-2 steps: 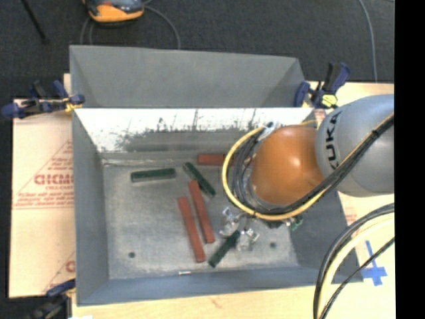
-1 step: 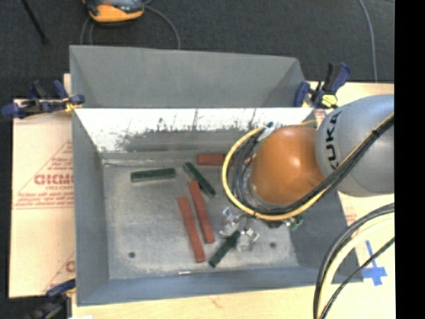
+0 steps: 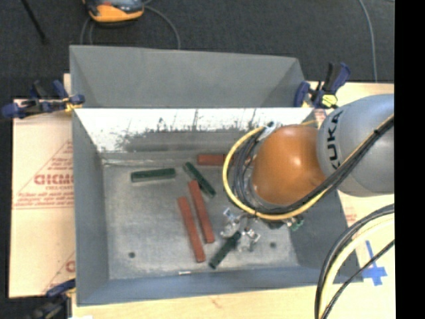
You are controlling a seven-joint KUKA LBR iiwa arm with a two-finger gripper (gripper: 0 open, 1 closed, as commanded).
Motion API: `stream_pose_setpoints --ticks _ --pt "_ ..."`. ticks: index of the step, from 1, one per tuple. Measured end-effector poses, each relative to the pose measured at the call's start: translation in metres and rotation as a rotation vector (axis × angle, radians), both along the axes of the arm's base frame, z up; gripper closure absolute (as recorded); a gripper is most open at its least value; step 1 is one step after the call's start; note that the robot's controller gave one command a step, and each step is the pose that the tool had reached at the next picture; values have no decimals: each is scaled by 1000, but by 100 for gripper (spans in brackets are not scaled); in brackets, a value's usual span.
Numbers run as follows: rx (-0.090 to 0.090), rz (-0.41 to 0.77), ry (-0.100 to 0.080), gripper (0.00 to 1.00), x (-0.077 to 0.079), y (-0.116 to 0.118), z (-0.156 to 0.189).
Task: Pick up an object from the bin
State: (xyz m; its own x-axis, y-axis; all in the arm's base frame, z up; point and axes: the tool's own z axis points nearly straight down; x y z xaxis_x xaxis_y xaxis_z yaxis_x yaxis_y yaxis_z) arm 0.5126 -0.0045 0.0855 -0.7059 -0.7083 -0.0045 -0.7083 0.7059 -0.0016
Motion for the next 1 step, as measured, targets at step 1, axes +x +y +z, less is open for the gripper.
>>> stream_pose_setpoints --ticks 1 --pt "-1 -1 11 100 -2 0 15"
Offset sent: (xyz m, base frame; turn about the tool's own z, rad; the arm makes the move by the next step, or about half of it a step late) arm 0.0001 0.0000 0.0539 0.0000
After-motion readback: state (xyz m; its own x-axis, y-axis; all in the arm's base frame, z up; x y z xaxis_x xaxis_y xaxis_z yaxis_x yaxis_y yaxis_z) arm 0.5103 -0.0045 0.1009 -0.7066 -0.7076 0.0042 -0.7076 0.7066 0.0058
